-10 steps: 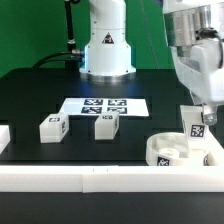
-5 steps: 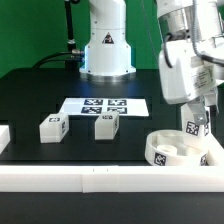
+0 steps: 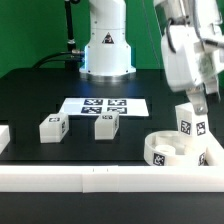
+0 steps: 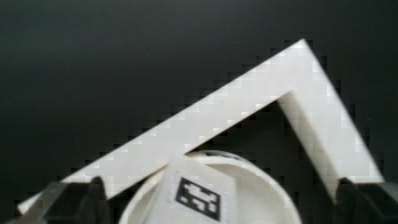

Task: Assemble stool

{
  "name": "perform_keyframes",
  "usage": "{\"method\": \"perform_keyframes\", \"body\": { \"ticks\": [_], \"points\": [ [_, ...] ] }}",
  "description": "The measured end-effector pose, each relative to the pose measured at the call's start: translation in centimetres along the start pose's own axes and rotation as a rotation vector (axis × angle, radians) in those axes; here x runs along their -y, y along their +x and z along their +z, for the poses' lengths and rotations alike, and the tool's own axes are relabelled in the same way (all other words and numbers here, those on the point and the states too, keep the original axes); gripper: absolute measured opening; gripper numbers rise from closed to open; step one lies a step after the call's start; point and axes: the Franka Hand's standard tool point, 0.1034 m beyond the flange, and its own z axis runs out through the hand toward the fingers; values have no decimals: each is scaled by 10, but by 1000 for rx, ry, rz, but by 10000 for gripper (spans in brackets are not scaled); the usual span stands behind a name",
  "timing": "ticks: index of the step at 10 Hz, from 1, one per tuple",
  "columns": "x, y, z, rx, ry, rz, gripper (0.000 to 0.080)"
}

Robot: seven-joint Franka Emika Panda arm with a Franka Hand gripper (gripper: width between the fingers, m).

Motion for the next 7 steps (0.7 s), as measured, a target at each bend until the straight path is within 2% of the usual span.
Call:
{"method": "perform_keyframes", "body": {
  "ticks": [5,6,7],
  "points": [
    [0,1,0,-3,-2,-455,649],
    [0,1,1,-8,-12,-610,649],
    [-2,-1,1,-13,-58,-805,649]
  ]
}}
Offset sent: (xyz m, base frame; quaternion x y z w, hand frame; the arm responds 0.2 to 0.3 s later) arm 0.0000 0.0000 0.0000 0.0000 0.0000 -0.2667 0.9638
